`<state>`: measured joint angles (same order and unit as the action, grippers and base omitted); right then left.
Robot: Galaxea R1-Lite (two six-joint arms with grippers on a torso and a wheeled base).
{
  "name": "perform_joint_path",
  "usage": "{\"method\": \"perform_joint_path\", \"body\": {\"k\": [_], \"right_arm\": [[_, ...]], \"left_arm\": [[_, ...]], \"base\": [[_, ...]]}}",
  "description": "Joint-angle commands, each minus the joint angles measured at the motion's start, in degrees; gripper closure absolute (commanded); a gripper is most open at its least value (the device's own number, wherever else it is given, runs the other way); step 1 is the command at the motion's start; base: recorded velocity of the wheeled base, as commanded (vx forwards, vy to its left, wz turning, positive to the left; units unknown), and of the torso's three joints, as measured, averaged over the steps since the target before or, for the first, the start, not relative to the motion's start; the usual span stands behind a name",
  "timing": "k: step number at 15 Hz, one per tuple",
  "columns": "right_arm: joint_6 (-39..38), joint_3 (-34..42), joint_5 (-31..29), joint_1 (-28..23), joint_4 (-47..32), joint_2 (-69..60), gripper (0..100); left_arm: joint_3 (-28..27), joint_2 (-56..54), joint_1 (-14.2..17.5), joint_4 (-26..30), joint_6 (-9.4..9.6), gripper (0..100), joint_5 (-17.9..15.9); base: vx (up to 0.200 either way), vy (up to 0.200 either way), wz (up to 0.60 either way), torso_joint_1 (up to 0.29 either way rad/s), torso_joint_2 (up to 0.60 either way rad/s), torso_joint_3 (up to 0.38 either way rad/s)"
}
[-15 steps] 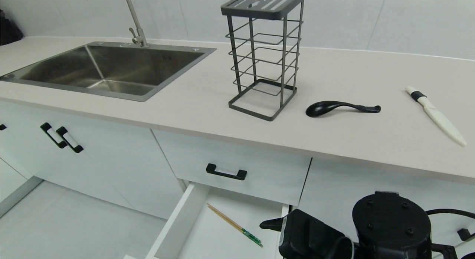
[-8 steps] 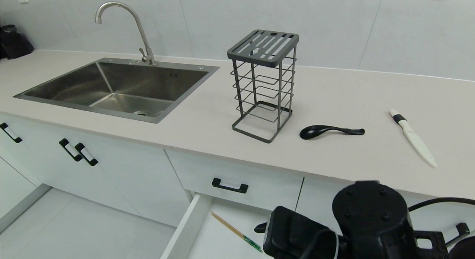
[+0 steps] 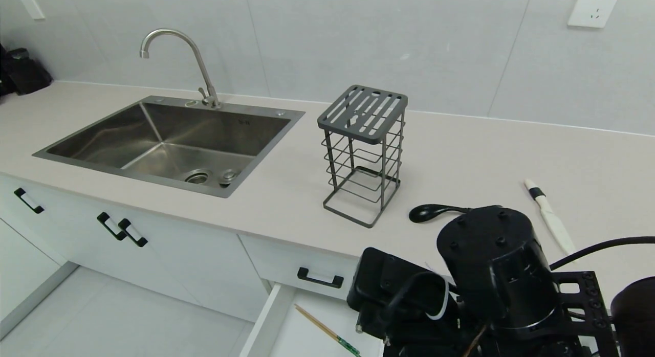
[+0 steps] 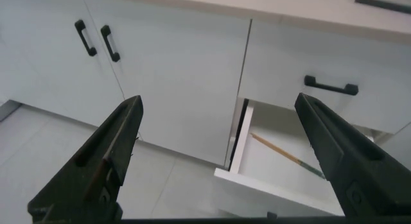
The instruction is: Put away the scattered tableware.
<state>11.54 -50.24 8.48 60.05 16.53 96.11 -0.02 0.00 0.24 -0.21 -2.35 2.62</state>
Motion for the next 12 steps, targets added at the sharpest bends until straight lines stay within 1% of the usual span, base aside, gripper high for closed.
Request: {"method": "perform_joint_path", "body": {"k": [1,3,8,10,12], "right_arm": [[0.06,0.14,0.74,-1.69,-0.01,0.74,0],[0.23,-0.12,1.01,-3.27,0.26,1.89,0],[2.25,-1.79,2.59,-5.03,0.43,4.08,0],[5.42,-1.79,2.68,-5.21,0.52,4.70,0],[5.42,-0.74,2.50,-6.00,1.05,4.61,0]], "left_arm": [[-0.06,0.00,0.02,-0.06,-0.02,0,0.02],[0.02,0.00,0.02,-0.06,-0.02,0,0.02],[0.02,0.00,0.02,-0.06,-0.02,0,0.02],[0.02,0.00,0.02,-0.06,-0.02,0,0.02],[0.02,0.00,0.02,-0.06,-0.02,0,0.02]], "base": [[0.000,0.000,0.00,0.290,-0.55,-0.261],[0.000,0.000,0.00,0.290,-0.55,-0.276],[0.000,0.000,0.00,0.307,-0.59,-0.288],[0.000,0.000,0.00,0.120,-0.27,-0.110],[0.000,0.000,0.00,0.000,0.00,0.000]]}}
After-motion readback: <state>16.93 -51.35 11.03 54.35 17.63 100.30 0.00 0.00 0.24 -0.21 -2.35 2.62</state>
